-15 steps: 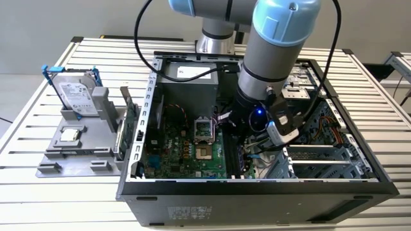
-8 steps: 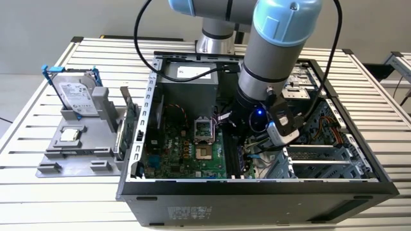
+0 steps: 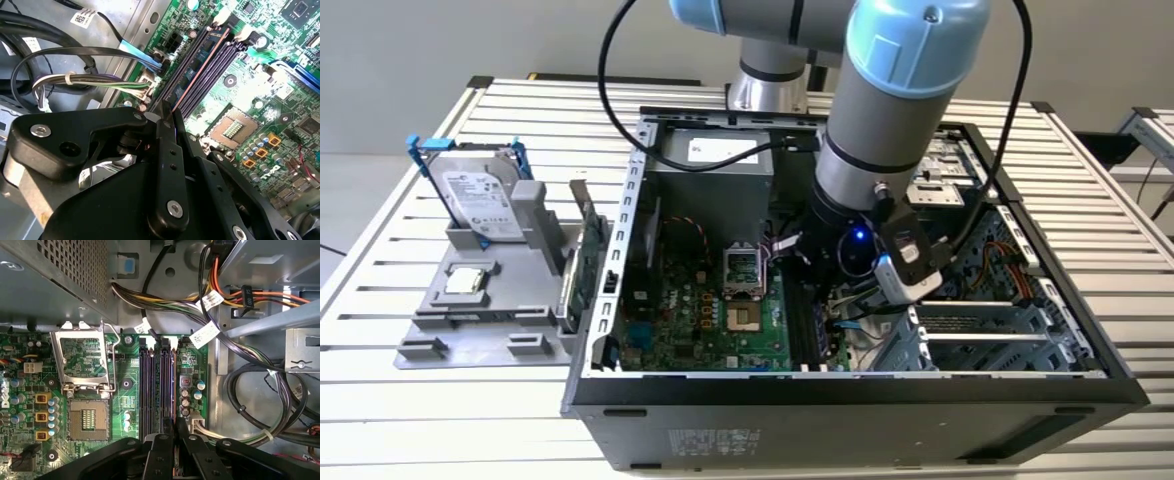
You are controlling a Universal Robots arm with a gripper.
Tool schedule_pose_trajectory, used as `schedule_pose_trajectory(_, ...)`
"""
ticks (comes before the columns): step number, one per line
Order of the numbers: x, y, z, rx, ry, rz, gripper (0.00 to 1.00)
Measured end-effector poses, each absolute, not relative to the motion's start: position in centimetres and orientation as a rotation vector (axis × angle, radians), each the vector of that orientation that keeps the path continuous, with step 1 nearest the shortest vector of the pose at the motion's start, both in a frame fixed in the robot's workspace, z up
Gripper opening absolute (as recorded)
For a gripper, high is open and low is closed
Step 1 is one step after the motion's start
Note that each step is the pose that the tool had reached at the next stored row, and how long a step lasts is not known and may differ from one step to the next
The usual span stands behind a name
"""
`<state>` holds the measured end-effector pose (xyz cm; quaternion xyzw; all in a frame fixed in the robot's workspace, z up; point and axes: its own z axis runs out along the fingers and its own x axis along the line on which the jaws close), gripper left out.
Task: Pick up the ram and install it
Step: 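Insert the ram into the slot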
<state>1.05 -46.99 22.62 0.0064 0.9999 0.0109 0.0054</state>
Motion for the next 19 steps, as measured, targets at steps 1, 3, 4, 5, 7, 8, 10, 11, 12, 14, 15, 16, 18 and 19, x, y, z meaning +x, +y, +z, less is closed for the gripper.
schedule_pose_trajectory(1,1.05,-47.0,22.62,0.021,3.13,0.034,0.0)
schedule_pose_trajectory(3,1.05,-47.04,22.61,0.021,3.13,0.034,0.0)
schedule_pose_trajectory(4,1.05,-47.04,22.61,0.021,3.13,0.034,0.0)
schedule_pose_trajectory(5,1.05,-47.04,22.62,0.021,3.13,0.034,0.0)
schedule_pose_trajectory(7,1.05,-47.04,22.62,0.022,3.13,0.034,0.0)
schedule_pose_trajectory(8,1.05,-47.04,22.61,0.022,3.13,0.034,0.0)
schedule_pose_trajectory(10,1.05,-47.04,22.53,0.021,3.13,0.034,0.0)
schedule_pose_trajectory(11,1.05,-47.04,22.46,0.022,3.13,0.034,0.0)
schedule_pose_trajectory(12,1.05,-47.03,22.4,0.021,3.13,0.034,0.0)
schedule_pose_trajectory(14,1.05,-47.03,22.28,0.022,3.13,0.034,0.0)
schedule_pose_trajectory(15,1.05,-47.03,22.26,0.022,3.13,0.034,0.0)
schedule_pose_trajectory(16,1.05,-47.02,22.22,0.021,3.13,0.034,0.0)
schedule_pose_trajectory(18,1.05,-47.01,22.16,0.022,3.13,0.033,0.0)
schedule_pose_trajectory(19,1.05,-47.02,22.15,0.022,3.131,0.033,0.0)
